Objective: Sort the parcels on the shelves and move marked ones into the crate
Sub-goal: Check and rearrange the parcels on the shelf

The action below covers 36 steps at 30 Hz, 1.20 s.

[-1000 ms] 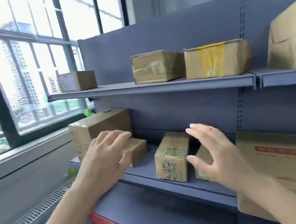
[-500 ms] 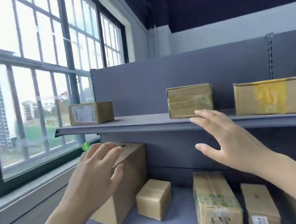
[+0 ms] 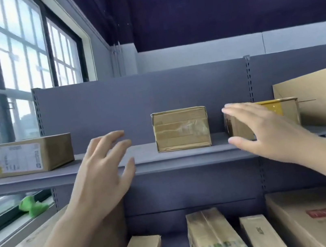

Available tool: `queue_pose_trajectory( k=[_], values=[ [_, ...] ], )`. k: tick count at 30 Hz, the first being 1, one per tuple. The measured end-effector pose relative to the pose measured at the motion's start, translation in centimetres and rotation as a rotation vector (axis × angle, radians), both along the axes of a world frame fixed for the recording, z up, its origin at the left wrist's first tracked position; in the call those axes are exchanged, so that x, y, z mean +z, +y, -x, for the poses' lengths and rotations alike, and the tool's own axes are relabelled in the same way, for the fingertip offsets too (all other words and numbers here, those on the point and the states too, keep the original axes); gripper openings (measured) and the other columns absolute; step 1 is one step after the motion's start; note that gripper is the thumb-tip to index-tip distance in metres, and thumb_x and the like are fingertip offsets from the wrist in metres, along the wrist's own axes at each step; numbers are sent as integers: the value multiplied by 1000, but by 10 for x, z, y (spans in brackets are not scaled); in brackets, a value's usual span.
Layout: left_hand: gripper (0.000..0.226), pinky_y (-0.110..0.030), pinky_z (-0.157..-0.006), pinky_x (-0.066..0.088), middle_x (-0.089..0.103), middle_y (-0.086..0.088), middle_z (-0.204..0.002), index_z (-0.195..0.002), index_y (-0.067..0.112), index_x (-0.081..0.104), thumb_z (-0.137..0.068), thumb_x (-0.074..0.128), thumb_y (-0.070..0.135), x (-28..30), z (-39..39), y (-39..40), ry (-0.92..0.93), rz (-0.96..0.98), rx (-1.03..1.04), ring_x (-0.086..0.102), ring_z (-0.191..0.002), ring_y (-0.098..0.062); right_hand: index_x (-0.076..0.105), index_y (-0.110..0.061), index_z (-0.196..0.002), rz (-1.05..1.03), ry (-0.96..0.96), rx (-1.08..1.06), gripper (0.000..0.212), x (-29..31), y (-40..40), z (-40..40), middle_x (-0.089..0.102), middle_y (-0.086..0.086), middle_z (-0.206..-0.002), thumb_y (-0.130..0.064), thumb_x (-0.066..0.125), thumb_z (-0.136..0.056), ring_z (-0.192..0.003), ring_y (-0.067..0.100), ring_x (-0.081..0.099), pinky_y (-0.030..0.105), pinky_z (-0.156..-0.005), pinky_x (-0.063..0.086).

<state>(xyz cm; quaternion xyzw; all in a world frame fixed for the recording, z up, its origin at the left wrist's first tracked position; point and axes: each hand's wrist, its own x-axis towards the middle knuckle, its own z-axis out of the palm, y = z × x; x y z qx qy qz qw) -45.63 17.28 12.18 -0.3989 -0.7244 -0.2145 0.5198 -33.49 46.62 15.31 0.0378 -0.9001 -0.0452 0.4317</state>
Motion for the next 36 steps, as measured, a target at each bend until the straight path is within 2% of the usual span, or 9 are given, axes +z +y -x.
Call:
queue_pose_trajectory(
  k=[6, 9, 12, 18, 21, 24, 32, 34, 36],
  values=[
    [33, -42, -85, 44, 58, -13, -120, -114, 5, 61, -82, 61, 13, 56, 46, 58, 16, 37, 39, 51, -105, -37, 34, -22, -141, 170, 58, 41, 64, 31, 26, 52, 36, -6, -148, -37, 60, -84, -135, 12, 30, 20, -100, 21],
    [62, -40, -98, 34, 41, -8, -139, -140, 15, 32, -85, 59, 27, 68, 81, 91, -256, 26, 64, 36, -124, -30, 30, -20, -142, 333, -39, 91, 69, 39, 27, 90, 34, -2, -149, -38, 62, -83, -135, 15, 33, 26, -105, 26],
    [78, -41, -103, 27, 28, -11, -144, -146, 19, 11, -85, 58, 34, 68, 111, 114, -516, 33, 28, 26, -131, -33, 23, -20, -144, 476, -149, 90, 80, 38, 26, 124, 32, -1, -150, -46, 63, -80, -136, 19, 32, 27, -100, 29],
    [79, -38, -100, 31, 25, -2, -145, -142, 25, 21, -79, 66, 38, 70, 139, 134, -480, 107, -55, 28, -126, -29, 22, -24, -144, 711, -133, 94, 91, 32, 32, 156, 38, 2, -146, -44, 73, -72, -124, 18, 40, 23, -87, 27],
    [66, -26, -87, 34, 34, -4, -137, -134, 21, 37, -78, 69, 35, 67, 140, 137, -589, 109, -168, 39, -108, -17, 37, -26, -136, 803, -93, 186, 76, 25, 23, 160, 51, -2, -126, -32, 76, -71, -98, 6, 49, 15, -74, 38],
    [57, -24, -83, 32, 38, -3, -130, -127, 20, 44, -78, 70, 30, 62, 136, 128, -557, 42, -237, 37, -100, -12, 45, -26, -129, 755, 47, 202, 65, 17, 4, 152, 50, -18, -99, -28, 76, -72, -82, -2, 45, 0, -58, 36],
    [48, 7, -71, 27, 42, 9, -107, -99, 28, 53, -62, 83, 21, 52, 97, 58, -262, -222, -405, 44, -88, 4, 43, -29, -134, 541, 353, 345, 68, 4, -67, 105, 45, -25, -120, -23, 76, -74, -105, -16, 37, -9, -84, 24],
    [49, 6, -71, 28, 45, 9, -106, -94, 32, 51, -59, 84, 22, 46, 90, 40, -233, -316, -436, 43, -88, 16, 40, -32, -133, 601, 362, 520, 68, 1, -83, 95, 47, -20, -132, -21, 74, -75, -118, -11, 42, 7, -100, 33],
    [48, 5, -72, 30, 46, 9, -105, -94, 32, 51, -59, 83, 21, 37, 87, 26, -231, -417, -468, 42, -88, 21, 37, -37, -129, 727, 344, 721, 64, -2, -97, 86, 49, -14, -134, -24, 72, -77, -124, -8, 42, 19, -102, 39]
  ],
)
